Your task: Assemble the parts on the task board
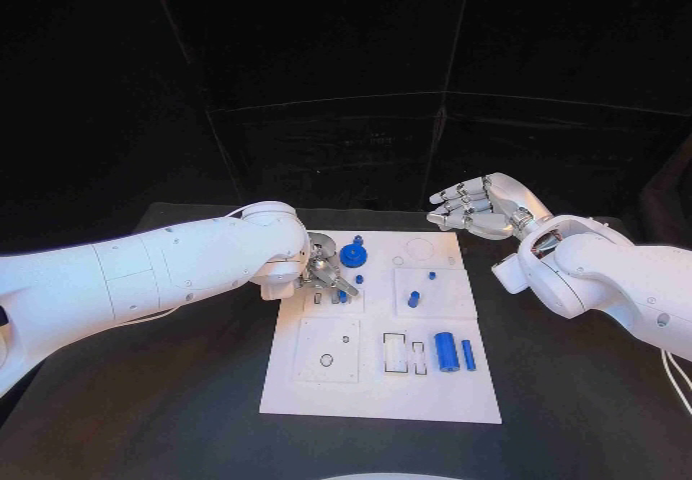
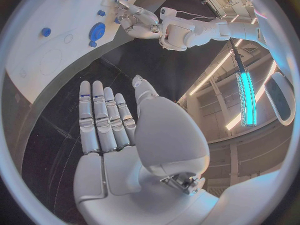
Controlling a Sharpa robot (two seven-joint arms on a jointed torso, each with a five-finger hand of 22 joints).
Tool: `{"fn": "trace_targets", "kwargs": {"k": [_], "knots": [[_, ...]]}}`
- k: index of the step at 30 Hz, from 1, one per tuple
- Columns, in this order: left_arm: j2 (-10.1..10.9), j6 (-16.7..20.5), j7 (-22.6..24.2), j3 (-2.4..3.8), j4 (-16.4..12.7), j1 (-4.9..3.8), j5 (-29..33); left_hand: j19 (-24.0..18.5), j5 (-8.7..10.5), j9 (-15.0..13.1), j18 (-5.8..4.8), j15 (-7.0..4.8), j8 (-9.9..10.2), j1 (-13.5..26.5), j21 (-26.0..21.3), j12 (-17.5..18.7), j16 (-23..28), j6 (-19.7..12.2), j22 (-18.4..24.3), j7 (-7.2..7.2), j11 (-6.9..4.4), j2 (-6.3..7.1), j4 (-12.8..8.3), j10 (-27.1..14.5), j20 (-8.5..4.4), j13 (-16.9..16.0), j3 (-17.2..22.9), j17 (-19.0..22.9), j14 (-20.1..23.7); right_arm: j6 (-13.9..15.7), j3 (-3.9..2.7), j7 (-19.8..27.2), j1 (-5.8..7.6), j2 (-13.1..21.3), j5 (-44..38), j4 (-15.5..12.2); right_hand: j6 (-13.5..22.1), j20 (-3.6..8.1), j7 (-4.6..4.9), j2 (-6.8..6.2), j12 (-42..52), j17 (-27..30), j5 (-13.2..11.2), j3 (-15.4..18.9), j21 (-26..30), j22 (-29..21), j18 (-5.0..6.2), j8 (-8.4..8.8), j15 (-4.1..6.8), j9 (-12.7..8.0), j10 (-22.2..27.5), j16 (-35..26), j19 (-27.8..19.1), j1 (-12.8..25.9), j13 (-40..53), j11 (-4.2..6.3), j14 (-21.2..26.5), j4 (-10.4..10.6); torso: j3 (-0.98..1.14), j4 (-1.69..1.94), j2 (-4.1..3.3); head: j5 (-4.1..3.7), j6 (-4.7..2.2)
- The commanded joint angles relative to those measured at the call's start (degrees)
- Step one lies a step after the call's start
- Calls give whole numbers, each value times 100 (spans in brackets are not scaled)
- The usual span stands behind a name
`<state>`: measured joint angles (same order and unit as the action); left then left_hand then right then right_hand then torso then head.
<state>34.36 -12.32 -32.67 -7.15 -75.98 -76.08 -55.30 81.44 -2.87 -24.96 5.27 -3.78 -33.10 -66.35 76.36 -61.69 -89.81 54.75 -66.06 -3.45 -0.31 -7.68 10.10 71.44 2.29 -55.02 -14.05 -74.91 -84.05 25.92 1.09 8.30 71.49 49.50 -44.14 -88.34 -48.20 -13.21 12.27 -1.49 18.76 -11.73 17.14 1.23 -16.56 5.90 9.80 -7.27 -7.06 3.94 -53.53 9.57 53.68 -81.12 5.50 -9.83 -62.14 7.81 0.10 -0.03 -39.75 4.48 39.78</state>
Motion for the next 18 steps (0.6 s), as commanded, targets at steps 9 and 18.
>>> {"fn": "trace_targets", "kwargs": {"k": [9, 18], "knots": [[1, 60, 90, -3, -5, -10, 35, -32, -8, -85, -77, -105, -59, -863, 17, 45, -19, -191, -38, 78, -108, -469, -583, -35, -69, 26, 707, -1509, -595, -39, -3, 25, 11, -42, 16, 36, 39, -16, 118, 57, 28, 13, 20, 1, 41, -10, 67, -30, -9, 3, 23, -24, 48, 12, -17, -14, -24, -38, 0, 0, -1, 7, 13], [69, 387, 291, -3, -54, -10, 405, -88, 10, -181, -67, -92, -81, -814, -36, 432, -19, -315, 2, 25, -113, -298, -1261, -138, -73, 340, 2405, -1509, -595, -32, -3, 62, 11, -74, 46, 80, 36, -18, 124, 70, 36, 36, 44, -5, 64, -25, 68, -39, -10, 5, 28, -30, 62, 1, -42, -17, -30, -55, -1, 5, -1, 3, 26]]}}
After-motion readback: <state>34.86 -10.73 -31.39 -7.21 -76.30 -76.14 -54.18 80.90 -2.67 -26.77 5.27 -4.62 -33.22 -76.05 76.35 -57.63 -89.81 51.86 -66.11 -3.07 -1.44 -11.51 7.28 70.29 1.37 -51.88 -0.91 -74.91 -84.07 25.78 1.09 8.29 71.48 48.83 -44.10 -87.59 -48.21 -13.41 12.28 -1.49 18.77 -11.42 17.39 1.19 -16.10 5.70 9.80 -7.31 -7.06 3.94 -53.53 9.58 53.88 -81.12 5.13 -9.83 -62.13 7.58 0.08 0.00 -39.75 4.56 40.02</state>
